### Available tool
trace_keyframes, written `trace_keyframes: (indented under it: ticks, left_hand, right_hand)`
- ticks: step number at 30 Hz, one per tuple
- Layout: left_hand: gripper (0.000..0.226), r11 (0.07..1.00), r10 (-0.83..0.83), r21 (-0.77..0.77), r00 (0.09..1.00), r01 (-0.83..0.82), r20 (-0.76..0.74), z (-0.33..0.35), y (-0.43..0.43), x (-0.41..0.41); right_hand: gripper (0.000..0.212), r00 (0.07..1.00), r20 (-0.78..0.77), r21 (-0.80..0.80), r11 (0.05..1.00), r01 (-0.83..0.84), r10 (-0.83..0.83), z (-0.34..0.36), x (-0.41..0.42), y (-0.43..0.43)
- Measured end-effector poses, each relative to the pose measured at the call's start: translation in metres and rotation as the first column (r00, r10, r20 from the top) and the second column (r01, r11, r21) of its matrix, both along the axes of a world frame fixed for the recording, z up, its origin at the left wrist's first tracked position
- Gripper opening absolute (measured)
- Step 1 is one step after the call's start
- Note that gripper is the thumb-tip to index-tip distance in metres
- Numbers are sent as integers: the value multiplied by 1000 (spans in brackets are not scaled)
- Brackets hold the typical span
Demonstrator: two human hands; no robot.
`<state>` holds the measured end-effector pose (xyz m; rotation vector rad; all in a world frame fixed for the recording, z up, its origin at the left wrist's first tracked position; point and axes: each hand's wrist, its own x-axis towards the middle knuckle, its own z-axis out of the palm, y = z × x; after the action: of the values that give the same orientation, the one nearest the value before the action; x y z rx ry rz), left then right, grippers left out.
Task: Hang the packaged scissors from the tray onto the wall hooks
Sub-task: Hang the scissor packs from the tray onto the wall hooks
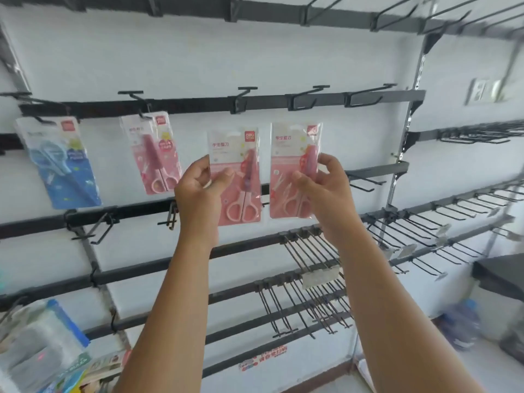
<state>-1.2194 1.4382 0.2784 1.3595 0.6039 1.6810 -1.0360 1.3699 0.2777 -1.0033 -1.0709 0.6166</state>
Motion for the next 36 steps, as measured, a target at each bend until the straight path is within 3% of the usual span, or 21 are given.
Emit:
trace_keyframes:
  ticks: [6,12,18,21,25,36]
  left_hand:
    - [28,1000,-3,14,1000,3,0,10,30,32]
    - [32,997,62,36,996,-64,56,23,45,59]
    - [56,964,233,121,971,-238,56,35,50,81]
    - [57,944,310,103,949,-314,53,37,56,87]
    - [60,930,360,64,932,-362,48,34,62,90]
    - [56,858,512,87,857,-506,-61,39,63,94]
  right_hand:
    - [10,1000,13,64,998,11,-12,10,36,35]
    - [23,999,16,97,994,-48,47,22,72,62]
    - [34,987,-36,148,978,-149,156,33,95,80]
    - [28,984,-54,193,969,-156,169,35,103,87]
    - [34,973,-60,238,950,-201,221,33,109,92]
    - [32,982,-79,167,973,-159,174,25,114,104]
